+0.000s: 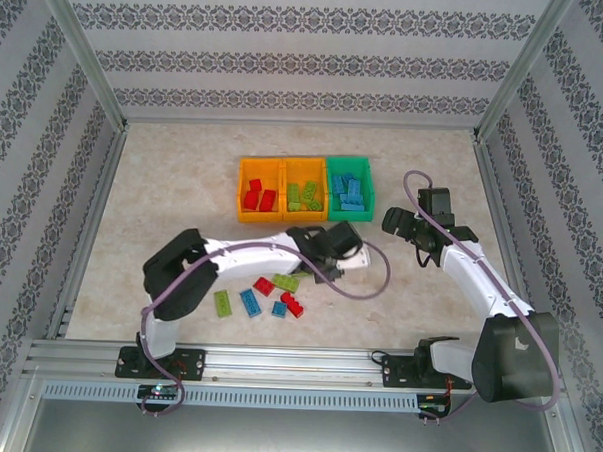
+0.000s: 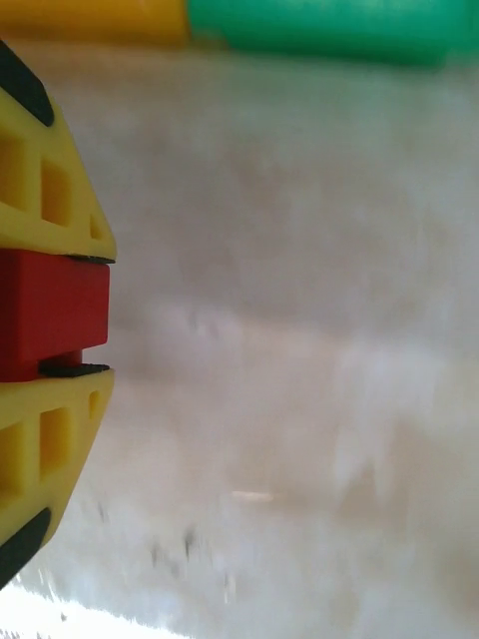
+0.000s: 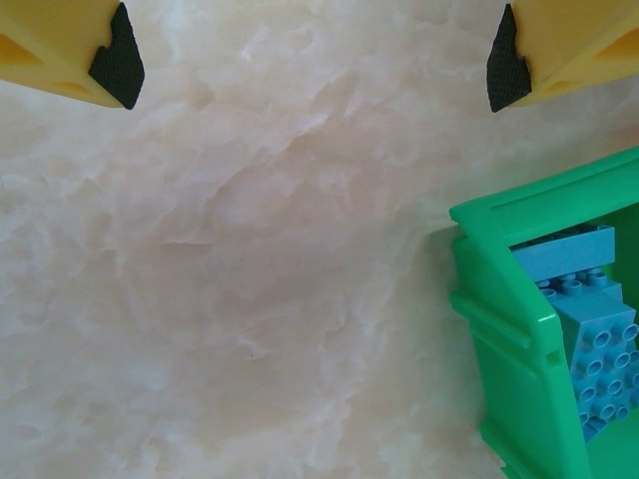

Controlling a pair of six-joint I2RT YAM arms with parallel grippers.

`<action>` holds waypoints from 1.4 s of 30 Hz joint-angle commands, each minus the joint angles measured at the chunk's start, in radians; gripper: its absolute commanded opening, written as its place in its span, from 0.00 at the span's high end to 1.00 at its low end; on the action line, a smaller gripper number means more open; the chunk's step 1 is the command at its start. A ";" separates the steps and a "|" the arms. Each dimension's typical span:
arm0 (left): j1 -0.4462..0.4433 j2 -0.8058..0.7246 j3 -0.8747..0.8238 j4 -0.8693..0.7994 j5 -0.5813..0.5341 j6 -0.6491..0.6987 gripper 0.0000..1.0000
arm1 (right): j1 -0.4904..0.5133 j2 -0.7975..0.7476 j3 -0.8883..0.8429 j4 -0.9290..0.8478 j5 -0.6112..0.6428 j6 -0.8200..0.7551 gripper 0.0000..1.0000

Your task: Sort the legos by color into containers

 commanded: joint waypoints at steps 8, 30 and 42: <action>0.349 -0.136 0.062 0.008 0.000 -0.236 0.87 | 0.008 -0.014 -0.046 0.044 -0.070 0.037 0.09; 0.649 0.227 0.449 -0.118 0.089 -0.626 0.78 | 0.562 0.113 0.007 -0.009 0.135 0.254 0.09; 0.652 0.139 0.314 -0.060 0.111 -0.699 0.17 | 0.751 0.366 0.200 -0.017 0.144 0.342 0.02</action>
